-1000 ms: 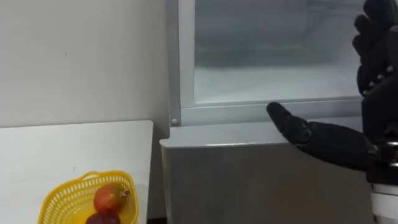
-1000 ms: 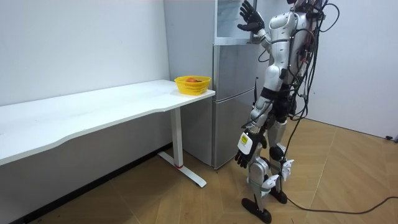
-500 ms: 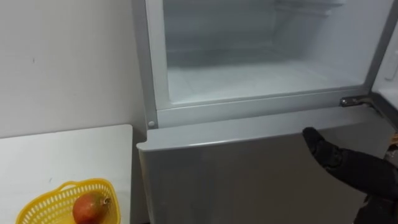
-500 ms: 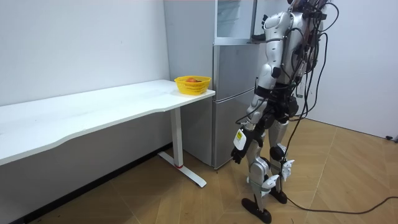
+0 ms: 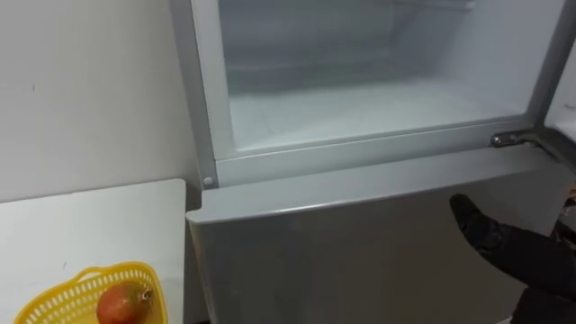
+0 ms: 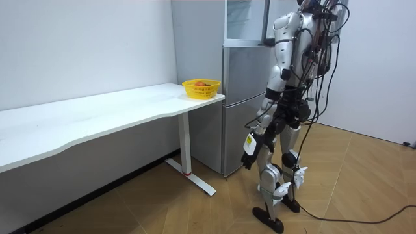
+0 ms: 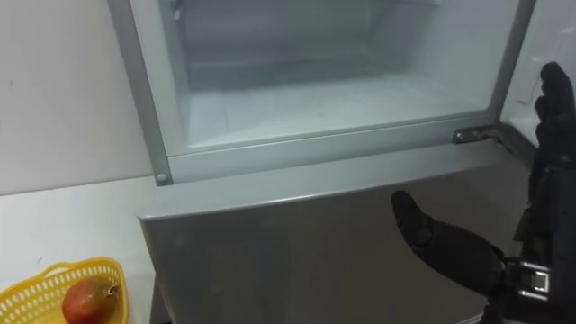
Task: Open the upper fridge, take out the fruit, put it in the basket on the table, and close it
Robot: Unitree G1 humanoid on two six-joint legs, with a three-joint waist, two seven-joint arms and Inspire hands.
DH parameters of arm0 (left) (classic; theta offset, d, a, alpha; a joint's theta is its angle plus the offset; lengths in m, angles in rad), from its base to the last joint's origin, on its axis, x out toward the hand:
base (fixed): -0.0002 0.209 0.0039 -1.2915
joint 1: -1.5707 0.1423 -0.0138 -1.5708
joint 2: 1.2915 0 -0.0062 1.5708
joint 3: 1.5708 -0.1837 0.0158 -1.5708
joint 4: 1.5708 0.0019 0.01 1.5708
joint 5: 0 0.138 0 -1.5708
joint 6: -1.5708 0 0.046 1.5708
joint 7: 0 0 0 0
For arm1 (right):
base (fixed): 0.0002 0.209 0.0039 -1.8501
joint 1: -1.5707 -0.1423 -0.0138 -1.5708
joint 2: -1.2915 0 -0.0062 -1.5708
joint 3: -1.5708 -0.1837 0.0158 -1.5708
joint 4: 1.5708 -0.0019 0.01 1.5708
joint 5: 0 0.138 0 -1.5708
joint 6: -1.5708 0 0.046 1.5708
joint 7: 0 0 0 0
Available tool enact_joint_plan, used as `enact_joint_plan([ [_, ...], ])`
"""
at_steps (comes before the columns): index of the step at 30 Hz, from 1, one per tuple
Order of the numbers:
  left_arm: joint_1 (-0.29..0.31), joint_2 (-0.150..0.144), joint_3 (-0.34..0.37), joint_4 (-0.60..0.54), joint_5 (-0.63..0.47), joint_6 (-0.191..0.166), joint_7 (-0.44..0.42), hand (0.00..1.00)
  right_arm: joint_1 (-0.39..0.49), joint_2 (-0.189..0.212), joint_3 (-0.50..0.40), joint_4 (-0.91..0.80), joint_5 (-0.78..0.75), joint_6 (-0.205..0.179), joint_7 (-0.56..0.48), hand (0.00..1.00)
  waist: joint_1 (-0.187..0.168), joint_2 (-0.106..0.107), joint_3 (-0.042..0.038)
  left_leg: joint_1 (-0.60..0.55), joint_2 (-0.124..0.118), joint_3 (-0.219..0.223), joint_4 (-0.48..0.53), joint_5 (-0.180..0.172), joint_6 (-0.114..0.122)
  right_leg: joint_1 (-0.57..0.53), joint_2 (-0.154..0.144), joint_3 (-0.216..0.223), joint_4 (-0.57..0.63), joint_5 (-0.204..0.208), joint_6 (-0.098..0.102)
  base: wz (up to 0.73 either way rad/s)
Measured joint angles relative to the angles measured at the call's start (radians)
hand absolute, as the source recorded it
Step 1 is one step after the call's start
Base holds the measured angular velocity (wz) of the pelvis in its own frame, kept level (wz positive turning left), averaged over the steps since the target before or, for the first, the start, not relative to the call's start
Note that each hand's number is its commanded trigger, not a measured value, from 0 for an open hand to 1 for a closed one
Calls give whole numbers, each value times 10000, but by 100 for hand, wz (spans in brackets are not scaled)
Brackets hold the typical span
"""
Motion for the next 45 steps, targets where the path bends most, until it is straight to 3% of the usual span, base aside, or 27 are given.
enact_joint_plan([
  [10,-205,31,2,158,1,101,-275,0,389,12,223,1147,186,157,1056,0,1,-51,35,37,20,8,8,-14,-14,-3,22,44,18,1,-2,-1],
  [13,-225,83,3,151,0,101,-462,0,394,13,228,1195,167,369,1446,0,5,-66,44,30,18,11,9,-14,-15,-14,36,102,2,1,-1,0],
  [21,-214,185,-10,52,14,93,-748,0,589,25,985,1319,-249,440,2306,0,82,-143,63,-200,12,24,126,-14,-15,-185,23,123,6,4,-2,0],
  [32,-196,226,-5,19,6,132,-868,0,634,203,994,3141,-322,291,2529,0,198,-61,80,-138,36,-29,237,-109,-5,-39,36,125,-4,-13,22,1],
  [39,-143,239,12,-38,26,145,-786,0,1324,370,1010,4473,-65,370,2431,0,225,-28,0,-162,29,-11,246,-120,5,-113,42,144,33,22,17,-1],
  [45,-71,231,202,-101,-11,135,-406,0,1527,383,565,5135,1179,357,2020,0,-43,49,1,-156,25,41,217,-118,5,-85,27,179,34,12,21,-2],
])
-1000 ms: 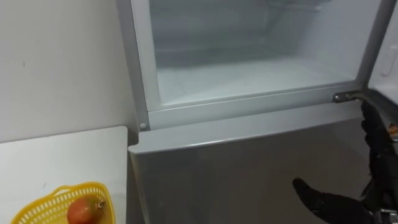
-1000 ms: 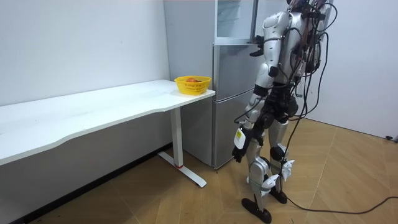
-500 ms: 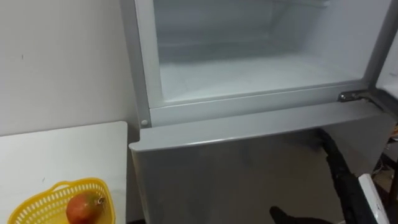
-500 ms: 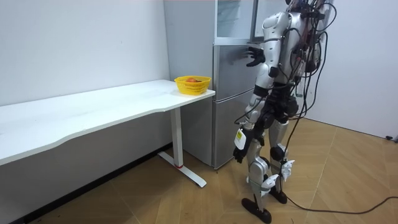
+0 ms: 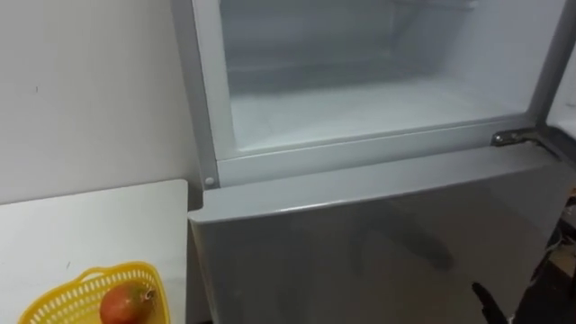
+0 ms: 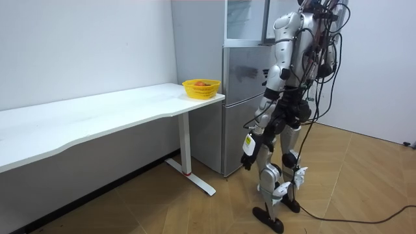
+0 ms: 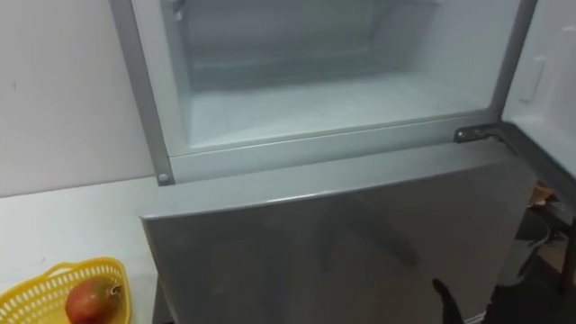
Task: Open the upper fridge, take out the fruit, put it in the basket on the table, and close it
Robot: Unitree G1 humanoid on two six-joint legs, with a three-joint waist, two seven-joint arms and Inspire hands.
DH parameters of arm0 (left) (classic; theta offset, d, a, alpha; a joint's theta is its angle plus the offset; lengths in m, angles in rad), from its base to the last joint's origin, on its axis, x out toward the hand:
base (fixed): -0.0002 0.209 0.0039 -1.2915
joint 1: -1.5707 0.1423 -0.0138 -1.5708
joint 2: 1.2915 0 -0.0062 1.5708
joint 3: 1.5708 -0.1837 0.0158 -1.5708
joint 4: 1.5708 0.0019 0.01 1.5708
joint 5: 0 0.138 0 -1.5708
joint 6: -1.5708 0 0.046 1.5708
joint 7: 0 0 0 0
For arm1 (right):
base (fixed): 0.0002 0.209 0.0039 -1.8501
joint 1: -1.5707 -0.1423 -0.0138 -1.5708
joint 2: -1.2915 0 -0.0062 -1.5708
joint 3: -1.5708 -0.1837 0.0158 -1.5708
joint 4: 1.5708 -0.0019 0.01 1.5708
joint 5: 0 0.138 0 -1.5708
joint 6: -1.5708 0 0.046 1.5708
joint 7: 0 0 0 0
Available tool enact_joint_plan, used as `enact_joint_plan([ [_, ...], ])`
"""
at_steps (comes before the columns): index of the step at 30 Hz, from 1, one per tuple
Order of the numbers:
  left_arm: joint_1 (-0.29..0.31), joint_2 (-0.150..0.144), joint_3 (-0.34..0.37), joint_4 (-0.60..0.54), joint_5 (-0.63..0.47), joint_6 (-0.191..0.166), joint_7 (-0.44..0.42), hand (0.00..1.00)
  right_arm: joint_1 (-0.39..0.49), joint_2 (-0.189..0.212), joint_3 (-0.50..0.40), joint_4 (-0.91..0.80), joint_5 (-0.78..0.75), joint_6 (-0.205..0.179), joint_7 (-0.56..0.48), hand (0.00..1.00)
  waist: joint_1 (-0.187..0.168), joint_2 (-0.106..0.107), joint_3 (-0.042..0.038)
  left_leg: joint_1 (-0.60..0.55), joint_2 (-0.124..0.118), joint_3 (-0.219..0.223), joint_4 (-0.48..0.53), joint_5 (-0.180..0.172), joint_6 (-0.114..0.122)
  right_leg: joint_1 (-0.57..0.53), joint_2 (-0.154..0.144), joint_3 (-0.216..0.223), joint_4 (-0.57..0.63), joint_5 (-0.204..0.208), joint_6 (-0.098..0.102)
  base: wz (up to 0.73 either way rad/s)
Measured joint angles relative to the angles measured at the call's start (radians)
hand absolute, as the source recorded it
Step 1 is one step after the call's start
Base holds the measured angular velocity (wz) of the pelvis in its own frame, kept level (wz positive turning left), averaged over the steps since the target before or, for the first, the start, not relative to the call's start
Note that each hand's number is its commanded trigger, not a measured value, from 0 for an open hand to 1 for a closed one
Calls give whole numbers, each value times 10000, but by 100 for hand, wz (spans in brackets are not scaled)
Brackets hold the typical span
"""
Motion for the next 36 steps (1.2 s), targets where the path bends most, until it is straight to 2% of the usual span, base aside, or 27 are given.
enact_joint_plan([
  [3,31,21,30,-61,0,20,175,0,147,12,-266,48,1445,-9,-543,0,-146,-91,31,25,-7,41,-17,-3,0,63,5,86,-58,-31,30,0],
  [7,125,20,66,-165,-11,18,236,0,296,18,-660,443,2634,-10,-1385,0,-297,-168,55,43,-6,84,-27,-47,17,82,11,62,-101,-40,48,-1],
  [11,437,20,217,-570,-6,9,484,0,564,155,-1437,693,4396,-11,-2403,0,-546,-182,30,38,-27,46,-94,-54,22,88,15,85,-179,-35,59,1],
  [17,473,49,392,-579,-203,2,871,0,568,207,-2495,871,7001,-32,-3804,0,-864,-207,22,42,-24,98,-104,-51,22,85,15,75,-196,-43,49,-2],
  [22,546,152,450,-761,-287,0,857,0,531,152,-3522,868,8581,-36,-4391,0,-952,-425,2,43,-28,110,-71,-51,22,73,14,110,-187,-74,61,-1],
  [25,753,153,1022,-968,-277,-24,753,0,382,133,-4327,851,9023,-84,-4814,0,-930,-571,-9,62,-21,110,-67,-52,22,41,27,195,-195,-78,65,-1],
  [29,862,171,1531,-1290,-358,-45,537,0,-134,-497,-4894,713,9770,-382,-5301,0,-978,-614,-1,-6,-30,135,-97,-51,24,-120,23,192,-163,-75,82,-3],
  [36,823,175,1778,-1405,-337,-134,358,0,-582,-882,-5459,-1155,9663,-512,-5639,0,-1067,-653,11,-148,-34,115,-61,-46,24,-255,28,176,-3,-84,60,1],
])
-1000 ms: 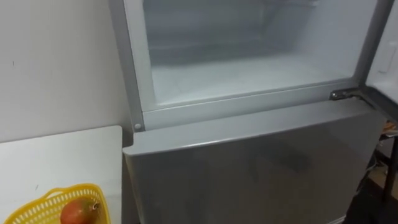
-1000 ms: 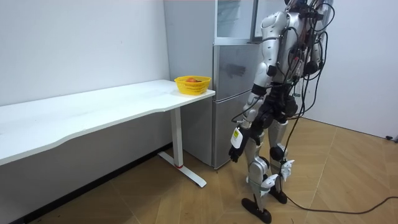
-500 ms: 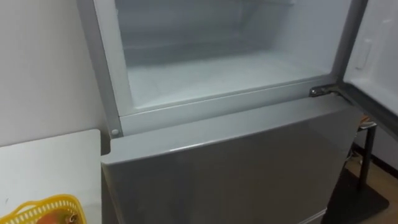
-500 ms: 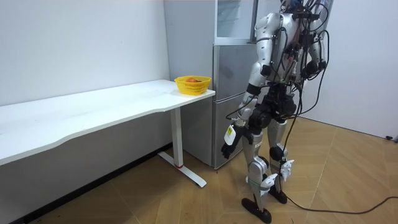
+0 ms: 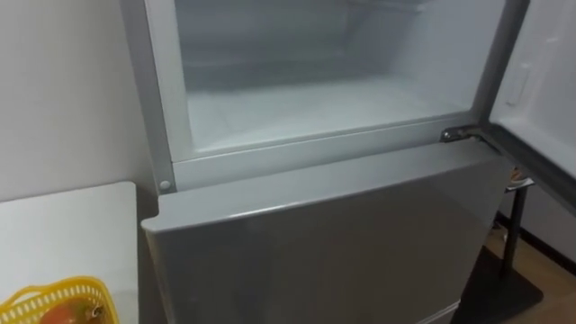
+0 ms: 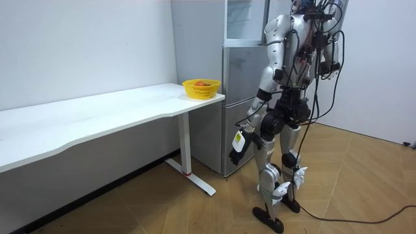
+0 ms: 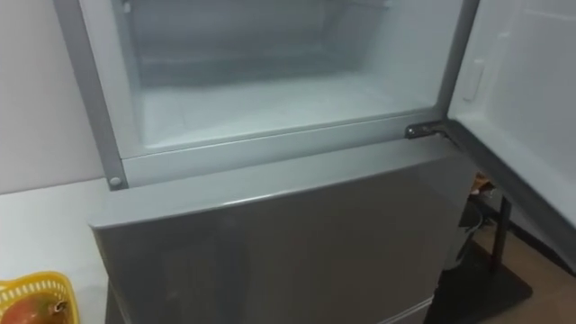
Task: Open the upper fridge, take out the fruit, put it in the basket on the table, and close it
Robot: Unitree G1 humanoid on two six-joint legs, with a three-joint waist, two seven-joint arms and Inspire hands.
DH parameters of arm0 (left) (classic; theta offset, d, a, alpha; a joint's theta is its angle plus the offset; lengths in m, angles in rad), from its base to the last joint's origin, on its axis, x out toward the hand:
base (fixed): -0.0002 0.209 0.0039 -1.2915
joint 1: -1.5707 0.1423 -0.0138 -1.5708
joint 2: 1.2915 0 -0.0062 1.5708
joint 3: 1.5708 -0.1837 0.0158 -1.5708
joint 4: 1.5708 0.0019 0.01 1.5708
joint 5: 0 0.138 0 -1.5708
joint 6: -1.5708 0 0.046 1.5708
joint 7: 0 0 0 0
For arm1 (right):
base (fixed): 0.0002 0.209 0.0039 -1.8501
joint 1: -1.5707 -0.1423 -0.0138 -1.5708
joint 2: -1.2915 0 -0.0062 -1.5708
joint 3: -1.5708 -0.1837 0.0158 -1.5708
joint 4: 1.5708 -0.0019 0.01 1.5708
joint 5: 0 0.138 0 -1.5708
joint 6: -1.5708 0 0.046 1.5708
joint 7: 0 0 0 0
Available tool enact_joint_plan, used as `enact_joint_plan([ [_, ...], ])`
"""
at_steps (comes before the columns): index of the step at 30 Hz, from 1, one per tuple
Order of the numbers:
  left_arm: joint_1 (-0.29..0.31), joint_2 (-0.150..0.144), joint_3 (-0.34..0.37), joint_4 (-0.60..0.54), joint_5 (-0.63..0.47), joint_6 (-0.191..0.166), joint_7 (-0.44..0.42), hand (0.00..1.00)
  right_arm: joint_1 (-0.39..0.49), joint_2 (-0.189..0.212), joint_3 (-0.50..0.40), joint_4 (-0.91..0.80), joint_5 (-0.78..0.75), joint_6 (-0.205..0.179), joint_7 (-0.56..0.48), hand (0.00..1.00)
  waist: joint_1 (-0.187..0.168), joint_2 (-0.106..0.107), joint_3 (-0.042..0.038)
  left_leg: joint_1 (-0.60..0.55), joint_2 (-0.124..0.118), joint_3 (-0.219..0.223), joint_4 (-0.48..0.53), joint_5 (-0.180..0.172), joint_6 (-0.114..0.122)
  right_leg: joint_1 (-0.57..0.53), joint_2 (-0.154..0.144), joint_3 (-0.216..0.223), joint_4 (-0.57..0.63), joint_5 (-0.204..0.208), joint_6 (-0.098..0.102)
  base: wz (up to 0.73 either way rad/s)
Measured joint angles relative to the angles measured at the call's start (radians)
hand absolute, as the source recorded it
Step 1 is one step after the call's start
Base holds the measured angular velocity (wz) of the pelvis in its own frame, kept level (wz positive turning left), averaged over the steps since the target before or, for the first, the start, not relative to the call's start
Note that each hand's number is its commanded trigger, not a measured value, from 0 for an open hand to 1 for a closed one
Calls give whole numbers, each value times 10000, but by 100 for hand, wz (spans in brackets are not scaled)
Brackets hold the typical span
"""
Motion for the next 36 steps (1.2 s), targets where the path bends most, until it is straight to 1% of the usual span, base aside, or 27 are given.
enact_joint_plan([
  [2,51,1,132,-1,-9,19,-27,0,-17,-74,-53,-621,-59,-1,0,0,31,-18,8,13,3,26,-7,0,0,6,2,18,-13,0,0,0],
  [4,33,2,198,-5,-12,27,-116,0,-160,-83,-50,-988,-557,1,45,0,42,-42,23,22,1,29,-9,0,0,9,-1,22,-14,0,-1,0],
  [6,3,2,193,-1,-12,11,-133,0,-437,-83,-47,-1094,-1497,14,160,0,89,-85,28,42,0,41,-11,0,0,12,-2,35,1,0,-1,0],
  [9,10,4,191,59,-24,-66,-93,0,-428,-85,-34,-1686,-2314,24,230,0,264,-119,44,53,9,40,-9,0,0,15,1,23,3,0,-1,0],
  [11,11,7,187,96,-22,-106,-70,0,-429,-85,19,-2105,-2399,18,318,0,336,-166,63,83,13,42,6,0,-1,4,1,2,-23,-1,-3,0],
  [12,10,7,187,93,-21,-154,-5,0,-429,-91,20,-2367,-2400,18,405,0,464,-184,63,92,12,45,5,-1,-1,6,1,14,-31,-3,-3,0],
  [15,2,-1,190,122,-7,-268,96,0,-543,-93,43,-2796,-2691,2,694,0,581,-228,64,98,5,49,-5,-1,-1,5,-2,18,-27,-4,1,0],
  [18,-224,-12,198,568,-5,-331,121,0,-568,-93,300,-2838,-3170,-3,775,0,737,-209,64,129,5,51,-16,0,0,5,-4,19,22,-5,0,0],
  [21,-324,-25,196,834,82,-374,126,0,-585,-92,479,-2923,-3490,18,805,0,811,-211,63,144,9,50,-16,0,-1,19,-6,-3,23,-7,-4,0],
  [24,-375,-31,199,1149,90,-374,111,0,-584,-76,814,-3139,-3673,38,808,0,802,-209,64,152,8,51,-21,0,-1,31,-7,-4,27,-6,-7,0],
  [27,-367,-48,201,1278,181,-339,-11,0,-584,-67,1027,-3206,-4312,47,835,0,804,-208,66,139,3,53,-25,0,0,24,-15,-8,30,-6,-6,0],
  [31,-367,-55,190,1295,276,-334,-216,0,-584,-66,1212,-3240,-4725,48,1011,0,838,-204,68,115,5,52,-19,0,0,21,-9,-1,5,-5,-5,0],
  [35,-443,-62,187,1417,368,-334,-231,0,-622,-73,1298,-3509,-5140,56,1459,0,905,-208,70,82,16,53,0,0,0,26,0,4,9,-3,-10,0],
  [36,-446,-81,186,1414,377,-334,-229,0,-660,-102,1339,-3644,-5370,58,1583,0,976,-214,72,86,27,75,1,0,0,33,4,6,12,4,-20,-4],
])
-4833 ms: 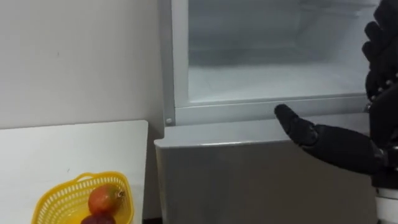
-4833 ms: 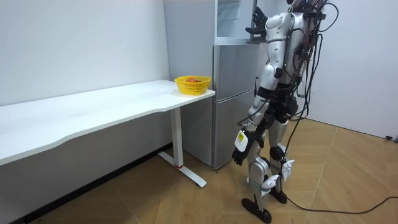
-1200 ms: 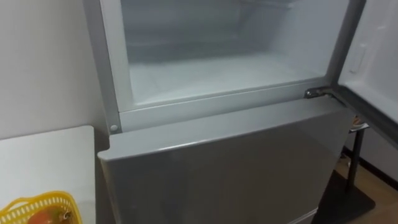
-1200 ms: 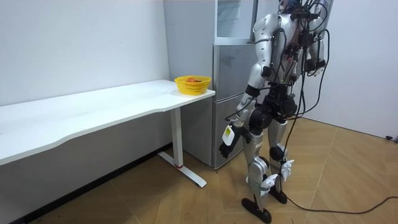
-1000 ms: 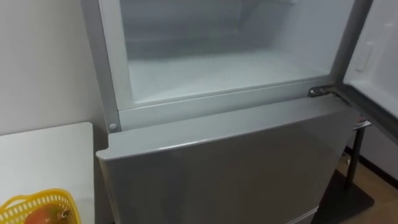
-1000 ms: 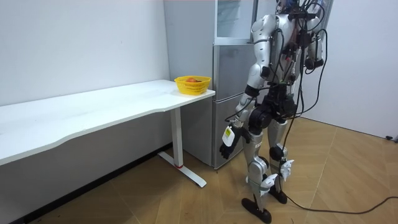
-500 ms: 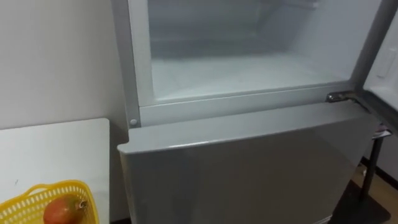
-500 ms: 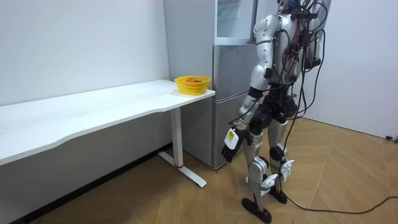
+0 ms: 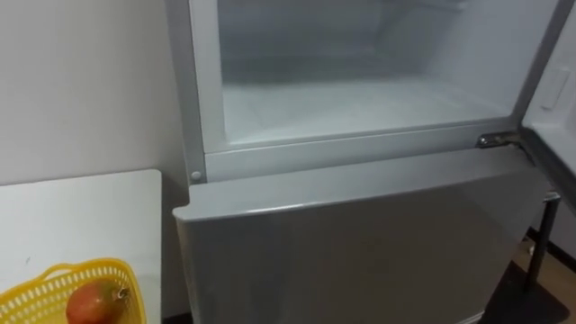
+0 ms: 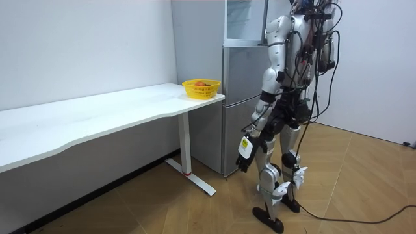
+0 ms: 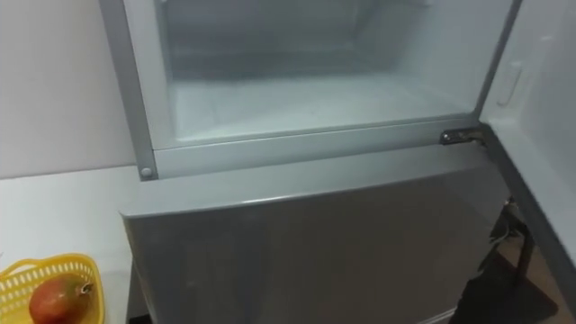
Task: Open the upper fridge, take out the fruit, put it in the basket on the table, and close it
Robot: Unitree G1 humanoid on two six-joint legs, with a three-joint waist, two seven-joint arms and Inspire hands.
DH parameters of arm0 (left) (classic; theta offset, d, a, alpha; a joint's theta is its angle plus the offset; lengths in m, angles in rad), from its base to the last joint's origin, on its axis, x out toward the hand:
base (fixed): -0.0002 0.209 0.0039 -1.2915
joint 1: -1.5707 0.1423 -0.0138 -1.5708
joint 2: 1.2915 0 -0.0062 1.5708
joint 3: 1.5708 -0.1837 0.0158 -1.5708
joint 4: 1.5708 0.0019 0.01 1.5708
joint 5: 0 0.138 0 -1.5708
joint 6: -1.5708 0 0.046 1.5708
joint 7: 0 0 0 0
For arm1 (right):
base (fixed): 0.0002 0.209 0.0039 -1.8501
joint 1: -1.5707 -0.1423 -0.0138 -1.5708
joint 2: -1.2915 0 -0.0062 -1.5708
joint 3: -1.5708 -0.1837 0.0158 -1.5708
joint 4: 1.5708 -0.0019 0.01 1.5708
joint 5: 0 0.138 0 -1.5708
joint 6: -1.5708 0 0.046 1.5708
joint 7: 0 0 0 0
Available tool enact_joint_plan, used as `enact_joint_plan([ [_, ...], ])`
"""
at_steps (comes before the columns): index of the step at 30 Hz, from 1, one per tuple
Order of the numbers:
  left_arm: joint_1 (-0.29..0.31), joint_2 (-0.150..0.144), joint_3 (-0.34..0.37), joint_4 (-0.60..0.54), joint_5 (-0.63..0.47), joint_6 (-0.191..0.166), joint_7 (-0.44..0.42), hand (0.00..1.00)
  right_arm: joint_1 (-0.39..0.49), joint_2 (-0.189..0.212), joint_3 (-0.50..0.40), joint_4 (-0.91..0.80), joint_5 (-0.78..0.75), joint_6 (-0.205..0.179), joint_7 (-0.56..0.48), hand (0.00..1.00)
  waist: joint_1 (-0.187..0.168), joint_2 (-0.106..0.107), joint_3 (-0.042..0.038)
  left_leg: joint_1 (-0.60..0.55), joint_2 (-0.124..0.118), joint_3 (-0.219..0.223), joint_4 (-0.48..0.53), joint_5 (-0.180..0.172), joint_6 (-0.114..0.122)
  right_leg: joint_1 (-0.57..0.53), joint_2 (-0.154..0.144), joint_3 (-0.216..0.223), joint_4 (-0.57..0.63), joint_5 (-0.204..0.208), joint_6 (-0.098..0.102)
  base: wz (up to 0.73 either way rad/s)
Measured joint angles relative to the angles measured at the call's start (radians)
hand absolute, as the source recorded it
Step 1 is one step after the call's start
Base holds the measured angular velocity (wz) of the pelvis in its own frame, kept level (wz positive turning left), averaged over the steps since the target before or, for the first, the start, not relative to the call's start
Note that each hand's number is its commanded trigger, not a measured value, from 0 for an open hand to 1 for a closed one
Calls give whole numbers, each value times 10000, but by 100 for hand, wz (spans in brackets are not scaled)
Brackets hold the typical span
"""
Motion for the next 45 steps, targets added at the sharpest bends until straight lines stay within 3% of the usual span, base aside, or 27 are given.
enact_joint_plan([
  [4,3,-73,-23,37,6,2,-1,0,-224,-68,244,27,-536,216,595,0,68,-128,67,105,9,21,-6,0,0,138,0,10,12,17,-16,-3],
  [10,18,-71,-34,229,87,-17,-12,0,-1047,-234,537,17,-1319,266,1438,0,184,-177,61,125,25,-21,40,-1,-3,147,2,-32,128,9,-22,2],
  [16,117,-47,-14,212,66,55,-27,0,-1291,-396,931,33,-2081,469,2343,0,458,-393,20,115,14,-314,132,5,-15,299,-21,-309,100,8,-40,14],
  [19,33,-18,-10,146,17,58,-359,0,-2116,-457,1026,312,-2115,661,2954,0,649,-448,40,92,-3,-464,173,8,-18,323,-46,-409,96,10,-43,9],
  [26,48,27,-17,36,32,66,-816,0,-2924,-696,1658,374,-2120,825,4045,0,685,-467,43,21,-46,-748,194,8,-17,505,-94,-757,-66,13,-37,15],
  [31,214,32,-6,-181,153,219,-878,0,-2918,-708,1647,553,-2178,747,4589,0,644,-338,82,105,-47,-874,158,6,-19,606,-103,-919,-77,13,-36,2],
  [36,261,42,-11,-188,160,491,-745,0,-2919,-918,1707,1632,-2179,410,5164,0,669,-301,52,220,-38,-927,158,-4,-29,773,-106,-1033,-52,15,-38,3],
  [39,269,44,-16,-187,150,717,-744,0,-2919,-1104,1799,2258,-2481,404,5452,0,681,-317,11,283,-32,-939,214,-1,-36,861,-103,-1037,-40,36,-74,0],
  [45,275,46,-16,-219,42,779,-774,0,-2918,-1102,1810,2799,-2548,529,5839,0,748,-381,-5,295,-31,-943,335,21,-60,828,-104,-1023,-61,60,-79,0],
])
